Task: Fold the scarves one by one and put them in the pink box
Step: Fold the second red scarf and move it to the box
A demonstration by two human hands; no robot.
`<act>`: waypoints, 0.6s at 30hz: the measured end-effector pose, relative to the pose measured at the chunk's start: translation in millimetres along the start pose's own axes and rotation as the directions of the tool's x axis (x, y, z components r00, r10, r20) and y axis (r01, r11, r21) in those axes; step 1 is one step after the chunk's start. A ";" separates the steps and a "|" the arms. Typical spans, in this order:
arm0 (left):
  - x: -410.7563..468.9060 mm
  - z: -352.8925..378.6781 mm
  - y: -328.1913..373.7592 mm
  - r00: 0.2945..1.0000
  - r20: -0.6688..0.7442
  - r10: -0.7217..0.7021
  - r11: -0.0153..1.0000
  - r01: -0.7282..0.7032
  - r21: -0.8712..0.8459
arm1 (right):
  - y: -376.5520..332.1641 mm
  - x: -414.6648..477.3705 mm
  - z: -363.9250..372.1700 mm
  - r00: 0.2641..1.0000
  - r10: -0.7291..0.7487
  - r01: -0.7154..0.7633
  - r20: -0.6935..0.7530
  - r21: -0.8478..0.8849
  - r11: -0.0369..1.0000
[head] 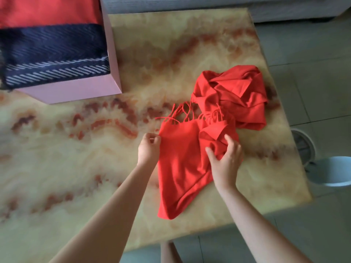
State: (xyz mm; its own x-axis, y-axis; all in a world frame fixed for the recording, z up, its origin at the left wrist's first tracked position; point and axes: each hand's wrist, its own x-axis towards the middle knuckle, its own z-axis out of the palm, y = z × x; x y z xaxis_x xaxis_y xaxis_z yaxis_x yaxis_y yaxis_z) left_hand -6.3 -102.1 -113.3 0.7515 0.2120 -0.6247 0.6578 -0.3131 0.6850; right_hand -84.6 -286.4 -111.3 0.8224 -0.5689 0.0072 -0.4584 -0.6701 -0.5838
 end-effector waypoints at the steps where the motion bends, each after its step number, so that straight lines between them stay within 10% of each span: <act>1: 0.6 -4.4 -2.9 0.999 -0.021 -0.028 0.999 0.027 -0.039 | -1.2 12.9 5.2 1.000 0.016 -0.016 0.008 -0.030 0.999; 9: -7.4 -30.7 -16.6 0.888 0.229 -0.400 0.733 0.460 -0.501 | -45.3 48.1 32.0 0.987 0.110 -0.120 0.121 0.081 0.989; 13: -5.8 -40.9 -7.4 0.828 0.425 -0.365 0.549 0.560 -0.620 | -63.5 34.5 29.8 0.974 0.105 -0.176 0.201 0.381 0.908; 18: -2.0 -65.5 -8.9 0.845 0.424 -0.325 0.495 0.534 -0.685 | -70.8 23.4 30.6 0.967 -0.021 -0.059 0.253 0.304 0.951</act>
State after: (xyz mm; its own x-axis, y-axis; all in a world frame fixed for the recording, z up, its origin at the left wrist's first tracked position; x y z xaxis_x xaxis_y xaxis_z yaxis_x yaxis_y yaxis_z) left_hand -10.4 -39.2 -93.6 0.3999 -0.1118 -0.9097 0.7618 0.5924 0.2621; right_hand -22.6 -237.7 -94.6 0.8904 -0.4154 -0.1862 -0.3818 -0.4586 -0.8024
